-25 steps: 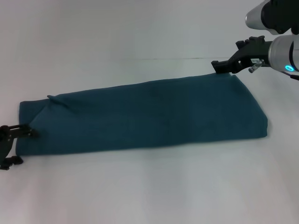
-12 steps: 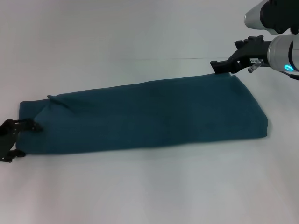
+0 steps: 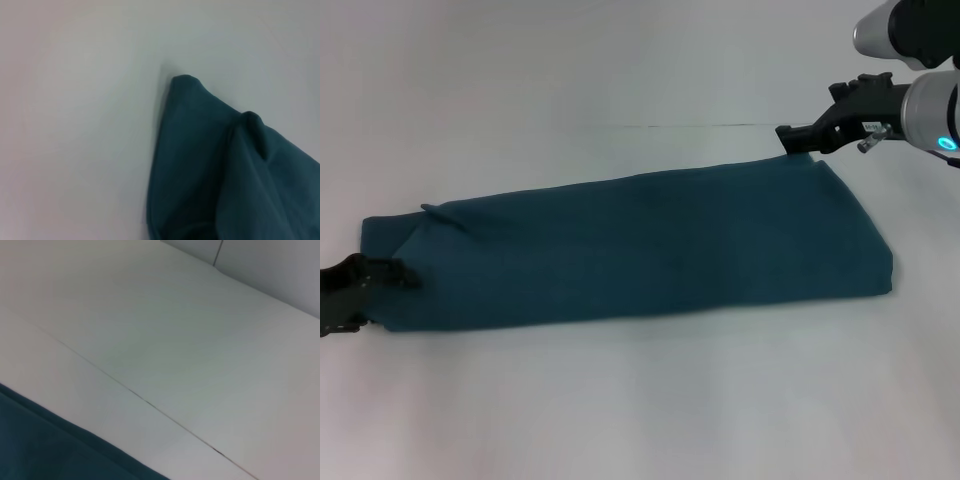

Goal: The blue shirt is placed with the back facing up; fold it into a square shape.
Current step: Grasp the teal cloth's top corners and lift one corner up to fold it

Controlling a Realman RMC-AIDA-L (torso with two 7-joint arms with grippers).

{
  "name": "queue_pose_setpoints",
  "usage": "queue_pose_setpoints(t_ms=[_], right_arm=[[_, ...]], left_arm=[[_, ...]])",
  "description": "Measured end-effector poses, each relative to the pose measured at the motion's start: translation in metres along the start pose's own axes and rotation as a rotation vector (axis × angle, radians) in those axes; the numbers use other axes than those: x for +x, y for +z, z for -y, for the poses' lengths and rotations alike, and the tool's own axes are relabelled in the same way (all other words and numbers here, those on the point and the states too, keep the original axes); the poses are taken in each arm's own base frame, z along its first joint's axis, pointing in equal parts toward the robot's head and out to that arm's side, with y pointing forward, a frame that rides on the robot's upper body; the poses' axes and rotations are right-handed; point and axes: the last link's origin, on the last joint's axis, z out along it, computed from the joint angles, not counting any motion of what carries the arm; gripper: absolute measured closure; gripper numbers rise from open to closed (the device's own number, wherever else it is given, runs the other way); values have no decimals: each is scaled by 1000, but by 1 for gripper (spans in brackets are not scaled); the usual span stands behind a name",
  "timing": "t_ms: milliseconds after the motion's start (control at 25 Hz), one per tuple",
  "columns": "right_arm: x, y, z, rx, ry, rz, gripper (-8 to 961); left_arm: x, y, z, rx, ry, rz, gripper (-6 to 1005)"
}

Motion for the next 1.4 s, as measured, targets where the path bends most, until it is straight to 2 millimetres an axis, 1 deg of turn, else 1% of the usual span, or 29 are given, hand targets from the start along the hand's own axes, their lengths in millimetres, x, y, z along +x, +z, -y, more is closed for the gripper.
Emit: queue_pose_setpoints(t_ms=[120, 320, 640, 840, 1000, 1120, 1240, 1400], right_arm=[[0, -2, 0, 1, 1, 1, 33], [4, -2, 1, -2, 11, -6, 35], [6, -9, 5, 11, 39, 12, 44], [12, -11, 4, -5, 87, 30, 62], [19, -14, 5, -7, 127, 56, 76], [27, -14, 5, -10, 151, 93, 86], [36, -11, 3, -17, 191, 160, 97], [54, -3, -3, -38, 236, 247, 111]], left_arm=[[0, 0, -1, 0, 19, 5, 328], [-2, 1, -1, -6, 51, 11, 575], [-5, 1, -2, -14, 120, 29, 745], [-4, 4, -9, -14, 198, 42, 858], [-2, 6, -18, -24, 262, 55, 955], [4, 4, -28, -31, 309, 59, 955], [14, -1, -39, -47, 341, 48, 955], [29, -13, -65, -76, 409, 52, 956]])
